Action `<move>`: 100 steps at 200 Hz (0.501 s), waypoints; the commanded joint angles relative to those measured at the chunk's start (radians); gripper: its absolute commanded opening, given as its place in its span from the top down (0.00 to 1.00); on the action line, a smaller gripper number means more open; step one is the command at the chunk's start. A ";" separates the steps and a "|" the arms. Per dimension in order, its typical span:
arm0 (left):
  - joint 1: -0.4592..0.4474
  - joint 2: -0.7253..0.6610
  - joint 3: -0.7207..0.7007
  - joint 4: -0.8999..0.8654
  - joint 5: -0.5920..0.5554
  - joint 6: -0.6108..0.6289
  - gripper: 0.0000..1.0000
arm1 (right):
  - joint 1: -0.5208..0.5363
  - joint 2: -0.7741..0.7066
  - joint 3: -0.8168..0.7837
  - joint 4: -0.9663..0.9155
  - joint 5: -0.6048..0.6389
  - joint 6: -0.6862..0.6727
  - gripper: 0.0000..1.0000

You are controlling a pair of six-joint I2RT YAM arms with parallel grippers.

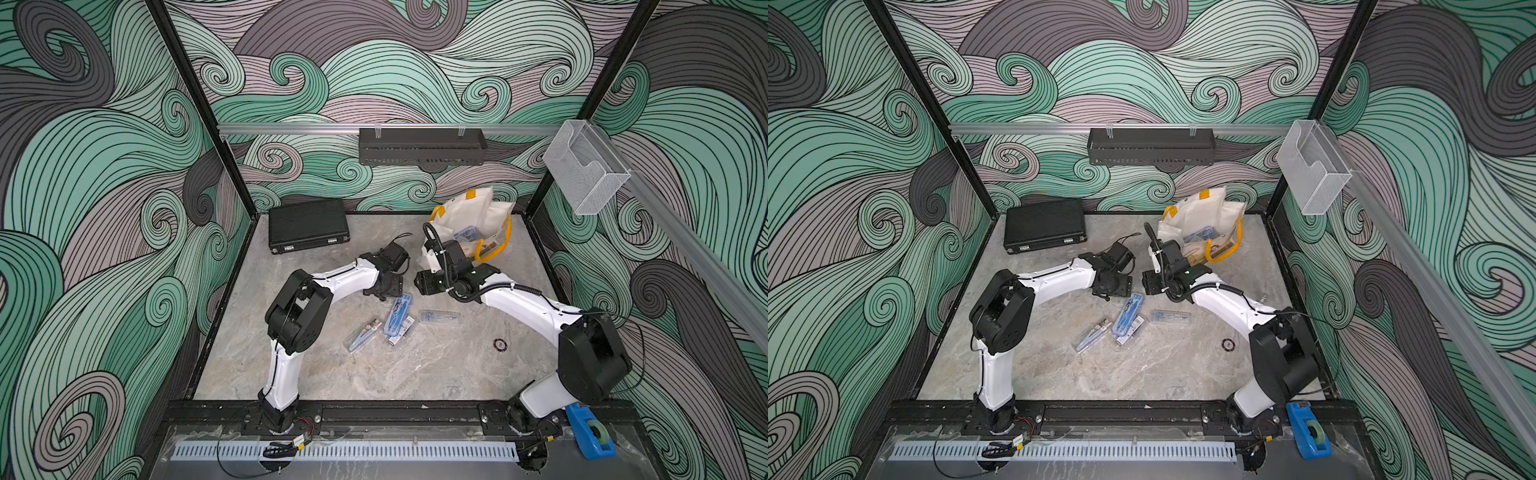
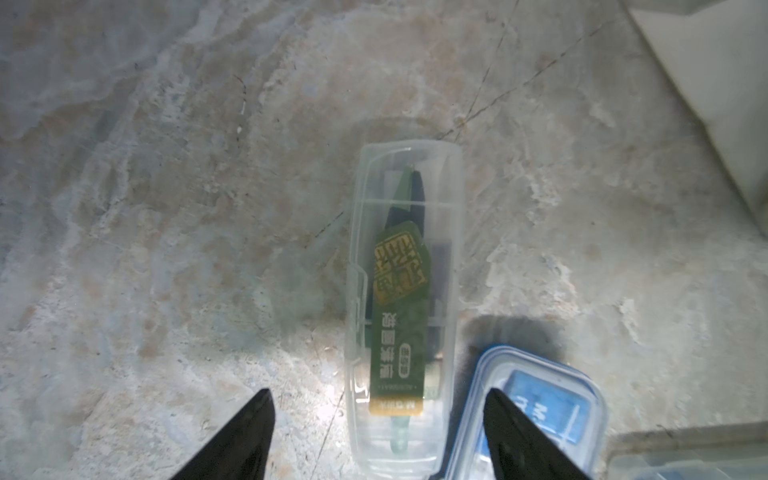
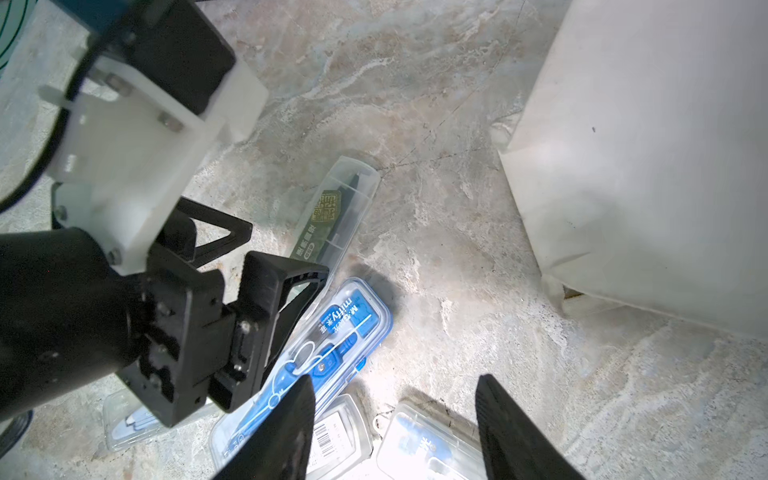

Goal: Put the compass set into the canvas bag
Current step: Pick up the compass set at the center of the board.

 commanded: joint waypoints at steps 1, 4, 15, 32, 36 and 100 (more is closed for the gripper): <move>-0.004 0.029 0.048 -0.073 -0.043 -0.015 0.22 | -0.007 0.012 0.005 0.011 0.023 0.032 0.38; -0.004 0.033 0.051 -0.075 -0.044 -0.015 0.22 | -0.006 0.012 0.004 0.011 0.023 0.033 0.38; -0.004 0.045 0.062 -0.079 -0.044 -0.014 0.23 | -0.009 0.017 0.006 0.012 0.023 0.035 0.38; -0.005 0.061 0.075 -0.080 -0.036 -0.012 0.24 | -0.009 0.024 0.009 0.011 0.020 0.036 0.38; -0.006 0.065 0.079 -0.081 -0.036 -0.012 0.24 | -0.009 0.025 0.011 0.010 0.019 0.037 0.38; -0.013 0.105 0.100 -0.076 -0.024 -0.012 0.25 | -0.012 0.040 0.021 0.004 0.015 0.040 0.38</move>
